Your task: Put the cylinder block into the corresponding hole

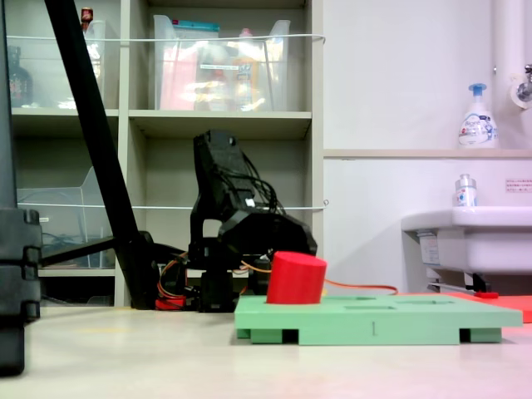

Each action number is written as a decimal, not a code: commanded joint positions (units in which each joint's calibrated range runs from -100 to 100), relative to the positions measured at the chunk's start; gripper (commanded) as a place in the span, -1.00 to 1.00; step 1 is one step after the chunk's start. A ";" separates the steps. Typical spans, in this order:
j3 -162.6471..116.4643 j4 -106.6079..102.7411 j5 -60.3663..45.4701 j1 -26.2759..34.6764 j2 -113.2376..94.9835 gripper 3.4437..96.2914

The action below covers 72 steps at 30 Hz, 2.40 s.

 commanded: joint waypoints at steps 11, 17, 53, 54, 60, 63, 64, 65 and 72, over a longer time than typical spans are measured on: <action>13.82 5.08 -0.93 -0.29 31.01 0.72; 21.30 6.81 -0.98 -0.20 41.90 0.72; 4.05 32.72 -0.78 -0.39 48.19 -0.87; 2.75 33.77 -0.78 -0.49 47.21 -0.88; -1.23 34.35 -0.73 -0.63 44.56 -0.78; -0.74 34.26 -0.78 -0.59 45.12 -0.12; -0.64 34.26 -0.73 -0.59 45.26 0.12; -0.64 34.26 -0.73 -0.63 45.12 0.23; -0.54 34.16 -0.78 -1.07 42.04 0.40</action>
